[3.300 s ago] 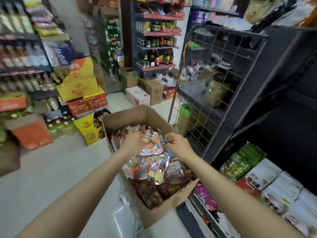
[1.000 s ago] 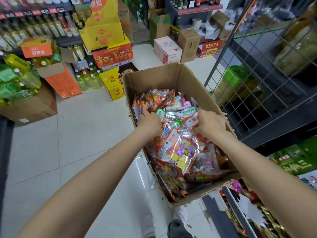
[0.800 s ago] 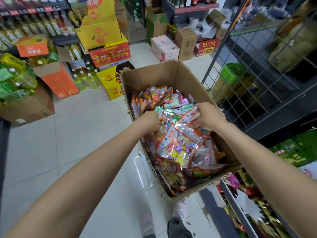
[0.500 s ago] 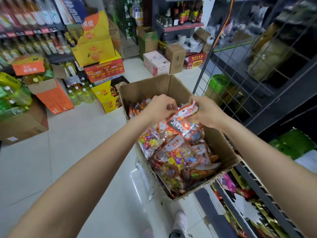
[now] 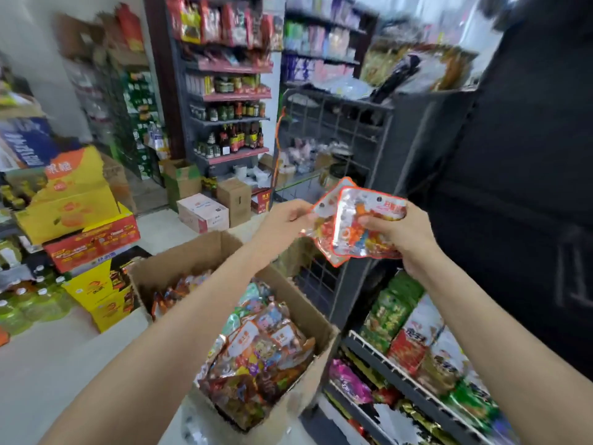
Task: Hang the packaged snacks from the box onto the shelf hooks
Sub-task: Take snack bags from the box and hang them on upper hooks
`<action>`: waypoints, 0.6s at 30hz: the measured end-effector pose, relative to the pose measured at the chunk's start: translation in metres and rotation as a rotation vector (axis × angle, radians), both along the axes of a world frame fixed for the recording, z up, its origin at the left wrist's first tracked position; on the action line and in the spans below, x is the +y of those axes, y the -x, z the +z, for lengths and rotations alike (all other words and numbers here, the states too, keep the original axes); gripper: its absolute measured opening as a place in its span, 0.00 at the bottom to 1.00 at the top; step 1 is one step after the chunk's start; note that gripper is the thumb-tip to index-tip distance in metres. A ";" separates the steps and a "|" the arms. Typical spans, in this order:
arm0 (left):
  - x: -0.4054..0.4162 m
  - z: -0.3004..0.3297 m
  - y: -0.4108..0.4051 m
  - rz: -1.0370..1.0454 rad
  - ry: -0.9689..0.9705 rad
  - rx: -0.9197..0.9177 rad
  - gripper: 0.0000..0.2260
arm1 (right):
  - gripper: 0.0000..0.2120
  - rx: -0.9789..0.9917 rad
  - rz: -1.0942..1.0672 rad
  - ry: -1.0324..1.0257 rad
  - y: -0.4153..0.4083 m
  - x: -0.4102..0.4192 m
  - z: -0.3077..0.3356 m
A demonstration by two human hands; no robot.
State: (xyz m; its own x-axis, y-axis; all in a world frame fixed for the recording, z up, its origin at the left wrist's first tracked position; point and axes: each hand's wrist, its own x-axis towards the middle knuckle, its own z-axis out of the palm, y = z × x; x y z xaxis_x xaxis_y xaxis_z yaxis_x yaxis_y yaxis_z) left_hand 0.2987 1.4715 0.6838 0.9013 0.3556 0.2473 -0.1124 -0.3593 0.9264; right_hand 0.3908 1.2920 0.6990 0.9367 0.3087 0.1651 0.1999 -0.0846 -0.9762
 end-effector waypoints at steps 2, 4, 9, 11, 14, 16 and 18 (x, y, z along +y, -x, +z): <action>-0.029 0.023 -0.017 -0.022 -0.081 -0.122 0.04 | 0.22 0.000 -0.060 -0.067 0.000 -0.039 0.021; -0.067 0.049 -0.032 -0.024 -0.118 -0.233 0.03 | 0.23 -0.052 -0.128 -0.096 0.002 -0.082 0.043; -0.186 0.103 -0.053 -0.055 -0.149 -0.453 0.05 | 0.25 -0.293 -0.294 -0.044 0.029 -0.208 0.098; -0.240 0.120 -0.049 -0.075 -0.174 -0.526 0.05 | 0.35 -0.378 -0.352 -0.022 0.045 -0.258 0.113; -0.316 0.139 -0.041 -0.145 -0.218 -0.587 0.08 | 0.40 -0.511 -0.480 0.059 0.069 -0.331 0.128; -0.360 0.149 -0.036 -0.170 -0.280 -0.651 0.11 | 0.37 -0.577 -0.597 0.124 0.084 -0.373 0.136; -0.398 0.159 -0.031 -0.150 -0.370 -0.697 0.14 | 0.34 -0.624 -0.701 0.162 0.098 -0.413 0.143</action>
State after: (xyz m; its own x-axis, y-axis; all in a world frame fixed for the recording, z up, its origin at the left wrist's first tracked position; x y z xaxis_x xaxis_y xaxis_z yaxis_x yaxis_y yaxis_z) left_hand 0.3301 1.0730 0.8429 0.5279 0.0280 0.8489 -0.6922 -0.5650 0.4491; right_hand 0.2932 0.8792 0.8419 0.6750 -0.2268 0.7021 0.5331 -0.5079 -0.6766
